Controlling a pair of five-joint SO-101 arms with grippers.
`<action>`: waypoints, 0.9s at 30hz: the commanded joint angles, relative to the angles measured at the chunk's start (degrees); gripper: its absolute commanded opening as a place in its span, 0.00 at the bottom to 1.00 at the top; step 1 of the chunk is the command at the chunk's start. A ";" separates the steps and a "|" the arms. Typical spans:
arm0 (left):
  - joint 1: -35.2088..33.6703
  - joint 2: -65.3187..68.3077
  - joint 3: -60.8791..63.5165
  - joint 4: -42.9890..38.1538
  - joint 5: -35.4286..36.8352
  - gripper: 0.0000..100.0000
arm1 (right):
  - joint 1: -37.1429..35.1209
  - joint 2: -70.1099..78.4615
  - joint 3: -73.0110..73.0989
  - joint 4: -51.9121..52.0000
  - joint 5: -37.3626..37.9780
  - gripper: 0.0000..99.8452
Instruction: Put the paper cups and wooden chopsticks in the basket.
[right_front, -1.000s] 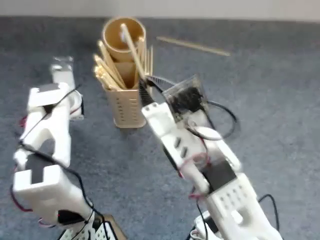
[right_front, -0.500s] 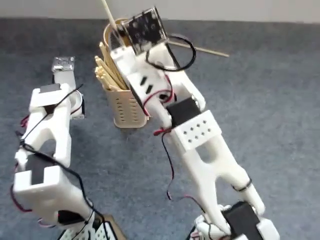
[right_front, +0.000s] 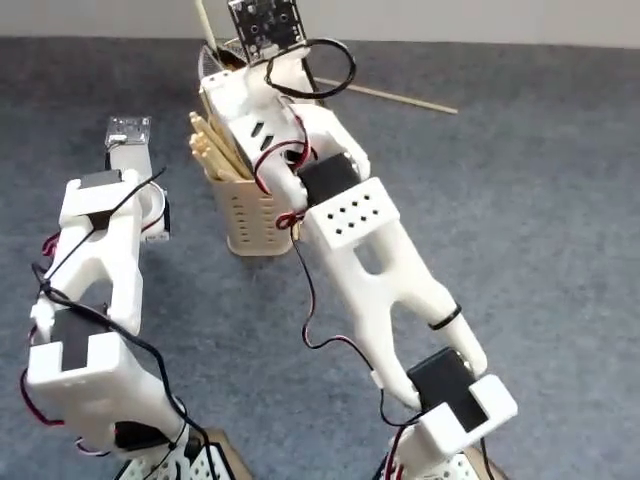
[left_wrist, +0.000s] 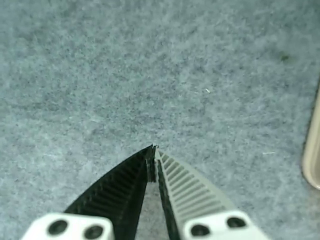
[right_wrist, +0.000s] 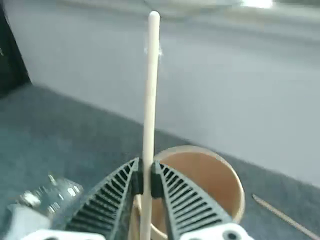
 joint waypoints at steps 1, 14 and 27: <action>0.22 -3.03 -1.10 -0.35 0.62 0.02 | 1.71 -3.12 -1.01 6.81 3.43 0.08; -1.45 -1.98 -49.98 26.64 0.97 0.16 | 0.40 -23.69 -1.36 35.82 11.69 0.31; 10.24 12.70 -80.40 45.19 3.16 0.16 | 12.70 -46.02 41.10 40.31 11.87 0.31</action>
